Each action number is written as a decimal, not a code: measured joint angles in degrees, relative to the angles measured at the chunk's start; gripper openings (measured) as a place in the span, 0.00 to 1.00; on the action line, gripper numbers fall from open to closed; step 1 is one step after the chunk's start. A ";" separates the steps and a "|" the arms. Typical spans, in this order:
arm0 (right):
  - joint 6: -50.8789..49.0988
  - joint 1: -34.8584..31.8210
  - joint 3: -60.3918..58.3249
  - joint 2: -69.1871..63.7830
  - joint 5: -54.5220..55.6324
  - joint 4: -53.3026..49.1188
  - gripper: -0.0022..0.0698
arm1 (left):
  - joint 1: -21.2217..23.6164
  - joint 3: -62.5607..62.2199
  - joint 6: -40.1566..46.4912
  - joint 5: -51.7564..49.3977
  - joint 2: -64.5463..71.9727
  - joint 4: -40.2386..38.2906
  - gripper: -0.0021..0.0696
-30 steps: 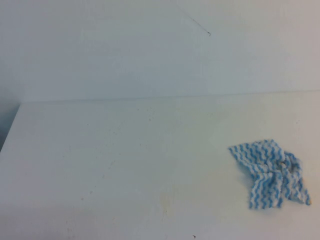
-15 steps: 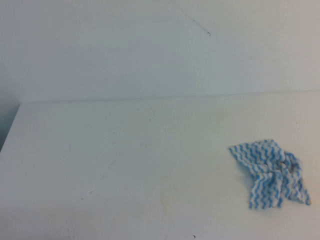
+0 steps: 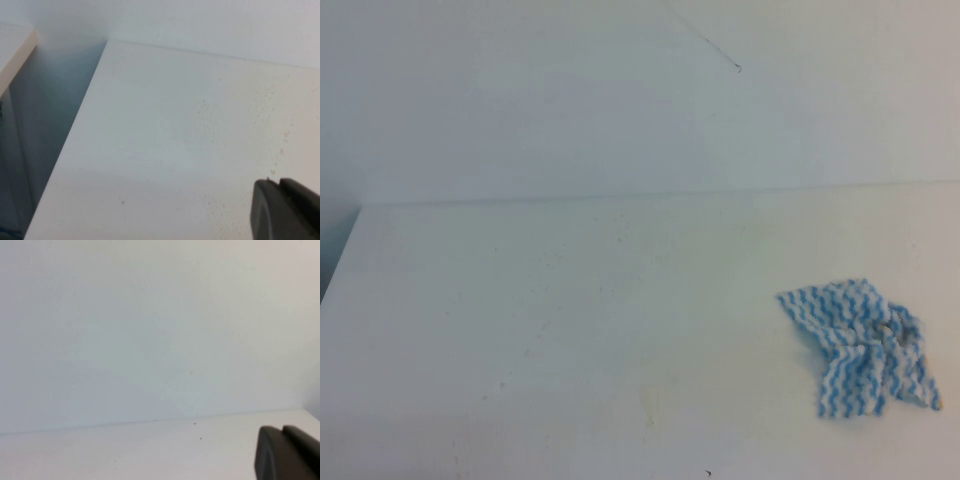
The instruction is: Wipe the table
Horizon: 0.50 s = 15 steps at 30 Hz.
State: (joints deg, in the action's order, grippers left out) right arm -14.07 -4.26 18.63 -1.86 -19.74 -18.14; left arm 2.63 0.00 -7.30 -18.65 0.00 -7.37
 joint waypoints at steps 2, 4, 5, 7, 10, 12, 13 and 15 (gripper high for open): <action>0.00 -0.92 -2.28 1.67 2.12 1.01 0.02 | 0.00 0.00 0.00 0.00 0.00 0.00 0.03; 0.00 -1.01 -5.34 2.55 6.04 1.11 0.02 | 0.00 0.00 0.00 0.00 0.00 0.00 0.03; 0.00 -1.01 -6.97 2.55 7.95 1.09 0.02 | 0.00 0.00 0.13 0.00 0.00 0.00 0.03; 0.00 -1.01 -9.64 2.55 10.75 1.13 0.02 | 0.00 0.00 0.02 0.00 0.00 0.00 0.03; 0.00 -1.01 -12.37 2.55 12.36 1.13 0.02 | 0.00 0.00 0.02 0.00 0.00 0.00 0.03; 0.00 -1.01 -14.02 2.55 12.89 1.13 0.02 | 0.00 0.00 0.02 0.00 0.00 0.00 0.03; 0.00 -1.01 -14.59 2.55 12.89 1.13 0.02 | 0.00 0.00 0.02 0.00 0.00 0.00 0.03; -0.39 -1.01 -16.19 2.55 13.82 1.82 0.02 | 0.00 0.00 0.02 0.00 0.00 0.00 0.03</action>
State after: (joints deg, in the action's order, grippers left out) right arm -14.46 -5.27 2.43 0.70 -5.93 -16.32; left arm 2.63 0.00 -7.28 -18.65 0.00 -7.37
